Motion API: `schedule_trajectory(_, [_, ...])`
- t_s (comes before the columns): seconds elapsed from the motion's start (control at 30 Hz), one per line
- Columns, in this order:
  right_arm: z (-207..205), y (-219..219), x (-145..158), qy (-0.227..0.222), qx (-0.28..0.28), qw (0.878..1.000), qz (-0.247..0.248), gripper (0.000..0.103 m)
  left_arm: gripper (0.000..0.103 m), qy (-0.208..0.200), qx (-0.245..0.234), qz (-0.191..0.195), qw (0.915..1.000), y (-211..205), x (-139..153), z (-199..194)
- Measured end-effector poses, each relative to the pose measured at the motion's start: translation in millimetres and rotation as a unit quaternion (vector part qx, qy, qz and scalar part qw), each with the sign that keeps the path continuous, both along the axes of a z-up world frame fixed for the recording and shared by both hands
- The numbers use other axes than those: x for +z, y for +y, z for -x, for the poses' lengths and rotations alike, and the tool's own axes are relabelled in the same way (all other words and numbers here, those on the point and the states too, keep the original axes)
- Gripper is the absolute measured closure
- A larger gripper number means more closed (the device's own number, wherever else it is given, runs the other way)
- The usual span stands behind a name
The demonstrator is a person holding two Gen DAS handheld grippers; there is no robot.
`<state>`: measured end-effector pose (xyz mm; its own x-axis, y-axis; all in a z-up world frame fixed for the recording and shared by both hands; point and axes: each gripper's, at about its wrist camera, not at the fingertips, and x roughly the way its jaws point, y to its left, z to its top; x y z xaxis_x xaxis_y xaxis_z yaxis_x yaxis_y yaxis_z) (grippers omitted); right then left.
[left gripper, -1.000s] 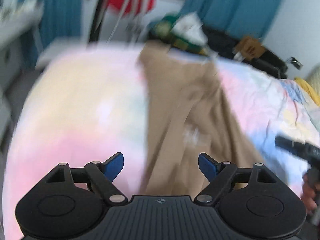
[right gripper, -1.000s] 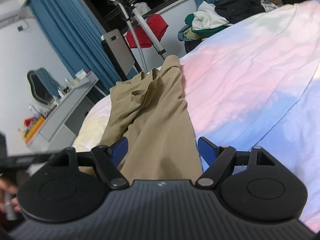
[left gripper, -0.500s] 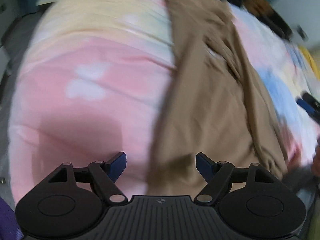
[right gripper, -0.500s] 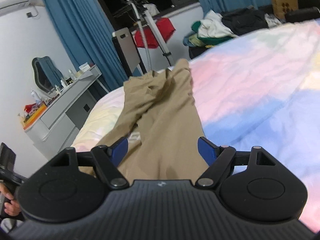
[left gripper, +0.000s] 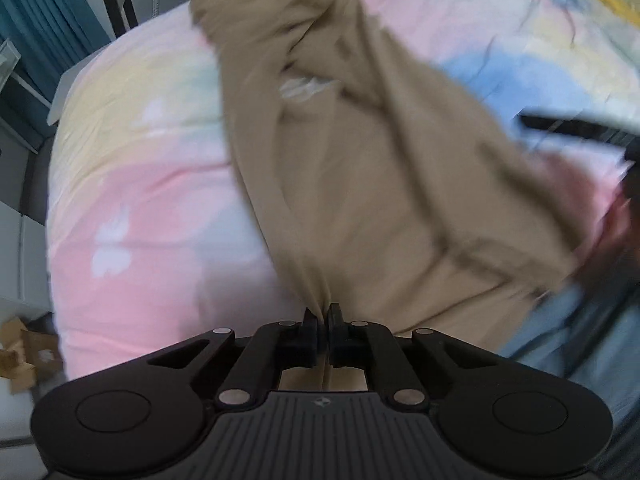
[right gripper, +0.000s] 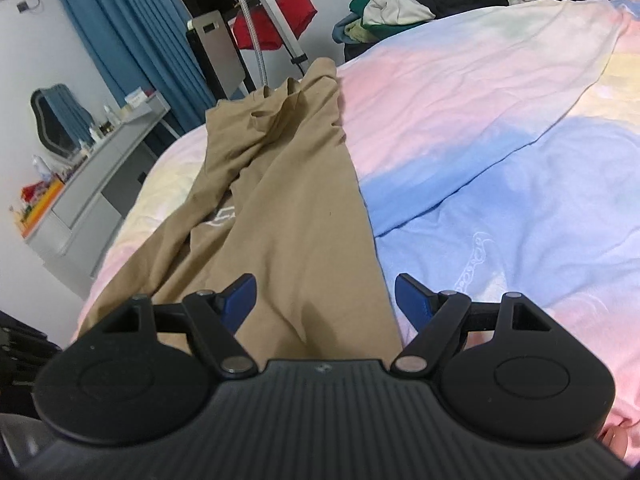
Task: Fold clothes
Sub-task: 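Fold the collar end toward the hem with the left gripper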
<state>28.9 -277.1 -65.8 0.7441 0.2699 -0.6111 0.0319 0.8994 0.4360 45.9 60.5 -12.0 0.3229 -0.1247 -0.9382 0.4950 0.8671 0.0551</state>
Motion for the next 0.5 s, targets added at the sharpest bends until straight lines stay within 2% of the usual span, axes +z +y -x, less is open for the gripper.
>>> schedule_trajectory(0.1, [-1, -1, 1, -0.004, -0.001, 1.0, -0.002, 0.024, 0.099, -0.014, -0.003, 0.016, 0.9998, -36, 26, 10])
schedule_trajectory(0.2, [-1, -1, 2, -0.004, -0.002, 1.0, -0.003, 0.024, 0.098, -0.022, -0.009, 0.031, 0.9993, -75, 30, 18])
schedule_trajectory(0.27, [0, -4, 1, -0.003, -0.005, 1.0, -0.01, 0.024, 0.098, -0.021, -0.018, 0.029, 0.9992, -96, 17, 21])
schedule_trajectory(0.37, [0, -9, 0, 0.0, -0.01, 1.0, -0.019, 0.024, 0.097, 0.007, -0.026, 0.028, 0.9992, -111, -19, 21])
schedule_trajectory(0.5, [1, -12, 0, 0.001, -0.012, 0.999, -0.029, 0.024, 0.085, 0.026, -0.036, 0.038, 0.9983, -106, -48, 28])
